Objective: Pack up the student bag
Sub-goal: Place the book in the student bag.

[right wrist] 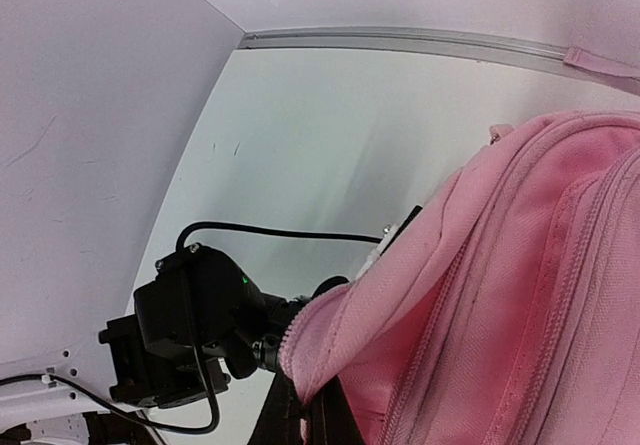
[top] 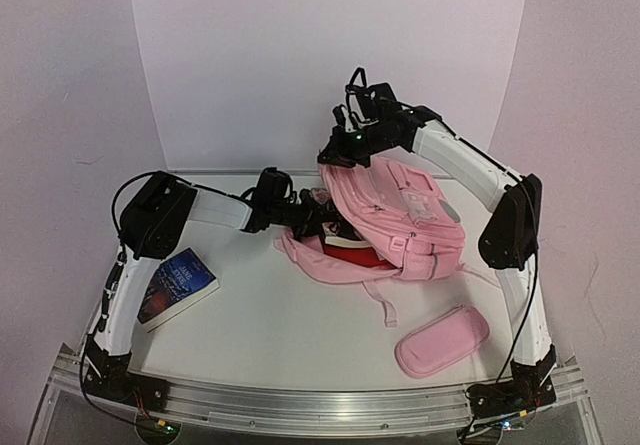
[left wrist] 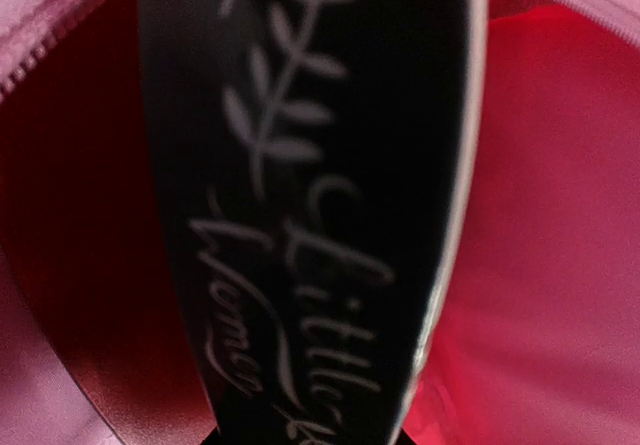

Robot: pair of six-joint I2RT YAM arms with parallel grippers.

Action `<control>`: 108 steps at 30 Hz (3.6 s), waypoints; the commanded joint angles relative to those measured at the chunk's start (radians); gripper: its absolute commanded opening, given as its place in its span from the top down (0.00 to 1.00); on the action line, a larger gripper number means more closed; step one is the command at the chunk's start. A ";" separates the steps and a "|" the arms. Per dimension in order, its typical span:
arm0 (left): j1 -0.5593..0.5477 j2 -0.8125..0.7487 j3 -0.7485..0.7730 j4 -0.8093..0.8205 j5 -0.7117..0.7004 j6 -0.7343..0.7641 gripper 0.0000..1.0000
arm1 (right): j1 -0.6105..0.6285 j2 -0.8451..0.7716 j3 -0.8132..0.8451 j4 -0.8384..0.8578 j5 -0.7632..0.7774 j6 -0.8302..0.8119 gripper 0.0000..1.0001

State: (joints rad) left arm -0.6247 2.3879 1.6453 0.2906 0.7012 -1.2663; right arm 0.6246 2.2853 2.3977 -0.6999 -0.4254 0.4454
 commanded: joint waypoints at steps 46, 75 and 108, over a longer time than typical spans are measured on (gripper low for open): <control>-0.020 -0.121 -0.008 -0.317 -0.130 0.119 1.00 | 0.011 -0.133 -0.151 0.263 -0.239 0.077 1.00; 0.076 -0.301 0.115 -1.001 -0.383 0.723 0.45 | -0.062 -0.229 -0.306 0.260 -0.268 0.042 1.00; 0.021 0.025 0.436 -1.099 -0.684 1.182 0.47 | -0.067 -0.300 -0.416 0.257 -0.318 0.059 1.00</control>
State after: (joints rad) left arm -0.6009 2.4103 2.0789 -0.7936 0.1458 -0.1603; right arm 0.5652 2.0712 1.9820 -0.4942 -0.7032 0.5026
